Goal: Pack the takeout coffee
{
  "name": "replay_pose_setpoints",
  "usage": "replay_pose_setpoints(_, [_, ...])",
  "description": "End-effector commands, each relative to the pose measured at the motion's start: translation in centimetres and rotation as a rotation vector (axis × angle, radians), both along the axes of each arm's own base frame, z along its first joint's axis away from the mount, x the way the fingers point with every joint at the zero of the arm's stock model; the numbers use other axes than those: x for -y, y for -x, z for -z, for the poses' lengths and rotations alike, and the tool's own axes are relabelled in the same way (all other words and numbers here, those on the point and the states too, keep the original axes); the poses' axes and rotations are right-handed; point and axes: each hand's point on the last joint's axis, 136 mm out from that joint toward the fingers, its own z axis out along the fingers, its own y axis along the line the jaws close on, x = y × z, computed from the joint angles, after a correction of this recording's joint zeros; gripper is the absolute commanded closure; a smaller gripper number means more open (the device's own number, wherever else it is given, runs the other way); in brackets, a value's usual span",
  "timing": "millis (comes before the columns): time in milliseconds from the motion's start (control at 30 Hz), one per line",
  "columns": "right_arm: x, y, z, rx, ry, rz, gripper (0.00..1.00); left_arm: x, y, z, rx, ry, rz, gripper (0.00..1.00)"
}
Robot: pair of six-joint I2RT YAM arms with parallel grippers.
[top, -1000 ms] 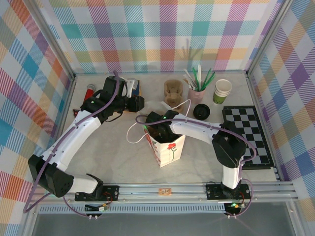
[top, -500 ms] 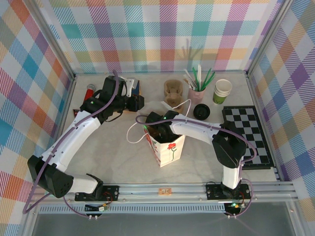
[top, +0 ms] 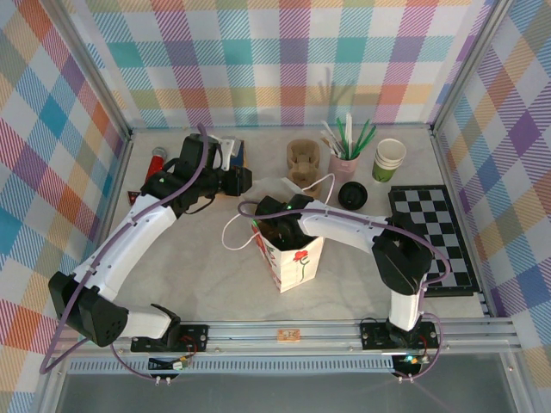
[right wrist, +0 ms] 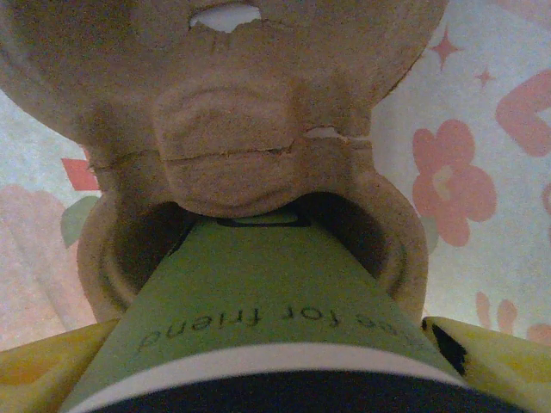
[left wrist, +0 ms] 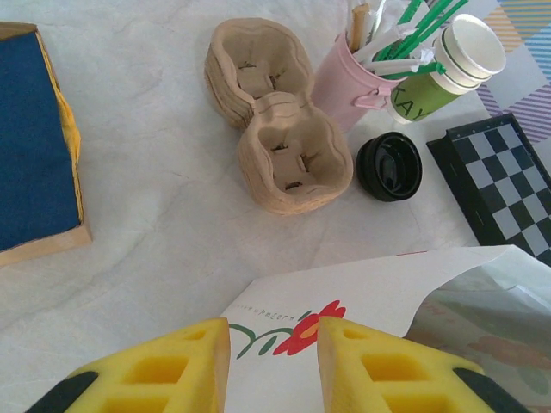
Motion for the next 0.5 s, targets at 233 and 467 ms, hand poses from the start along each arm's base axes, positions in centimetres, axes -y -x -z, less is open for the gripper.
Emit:
replay_pose_setpoints(233, [0.9,0.1,5.5,-0.036,0.07,0.015,0.65,0.1,0.3,-1.2,0.037,0.031,-0.005,0.67])
replay_pose_setpoints(467, [0.9,0.2,6.1,-0.044,0.076,0.017,0.65,0.2,0.4,-1.2,0.037,0.035,-0.001,0.67])
